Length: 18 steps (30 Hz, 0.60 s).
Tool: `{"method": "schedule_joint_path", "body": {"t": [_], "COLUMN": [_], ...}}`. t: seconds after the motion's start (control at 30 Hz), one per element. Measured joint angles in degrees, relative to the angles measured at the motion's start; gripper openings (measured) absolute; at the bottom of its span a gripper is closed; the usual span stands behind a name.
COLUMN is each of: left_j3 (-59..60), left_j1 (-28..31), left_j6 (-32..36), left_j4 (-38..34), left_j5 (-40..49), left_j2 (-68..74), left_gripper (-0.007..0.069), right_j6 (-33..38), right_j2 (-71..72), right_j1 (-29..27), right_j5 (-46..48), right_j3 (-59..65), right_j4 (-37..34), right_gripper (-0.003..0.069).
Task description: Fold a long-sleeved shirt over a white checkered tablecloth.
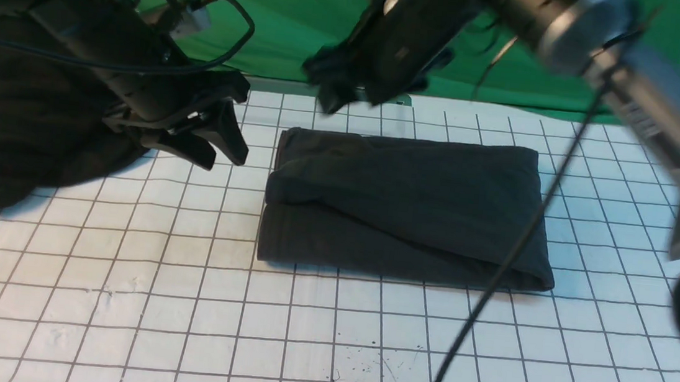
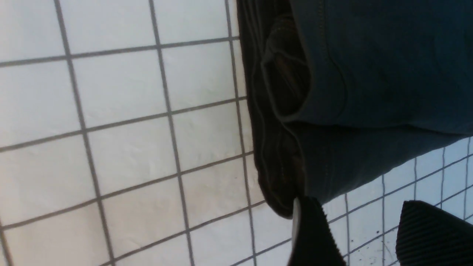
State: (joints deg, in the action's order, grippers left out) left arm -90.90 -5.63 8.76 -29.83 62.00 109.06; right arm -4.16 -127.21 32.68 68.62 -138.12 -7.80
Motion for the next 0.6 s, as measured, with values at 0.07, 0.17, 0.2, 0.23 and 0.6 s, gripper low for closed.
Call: {"method": "schedule_joint_path", "body": {"t": [0.07,0.17,0.2,0.23,0.6], "left_j3": [0.00,0.02,0.02,0.02,0.02], "left_j1": [-0.55,-4.02,-4.97,-5.66,-13.87], "left_j6": [-0.05,-0.22,-0.27,-0.27,-3.08], "left_j4": [-0.71,-1.10,-1.10,-1.14,3.80], "left_j5": [-0.01,-1.58,-2.73,-3.76,-16.88], "left_j2": [0.00,0.00,0.00,0.00,6.17], "left_gripper": [0.0306,0.0248,0.0229,0.0213,0.0004], "right_j6": [0.89,3.15,3.70,4.16,6.49], "right_j2": [2.48,8.06,9.41,10.48,27.52], "right_j1": [-1.18,-3.79,-4.17,-4.36,-8.82], "right_j5": [0.24,0.47,0.47,0.47,0.67], "right_j3": [-0.06,1.08,2.41,3.47,39.91], "right_j4": [0.19,0.44,0.44,0.59,6.00], "right_gripper": [0.0279,0.0053,0.0038,0.0027,0.0006]}}
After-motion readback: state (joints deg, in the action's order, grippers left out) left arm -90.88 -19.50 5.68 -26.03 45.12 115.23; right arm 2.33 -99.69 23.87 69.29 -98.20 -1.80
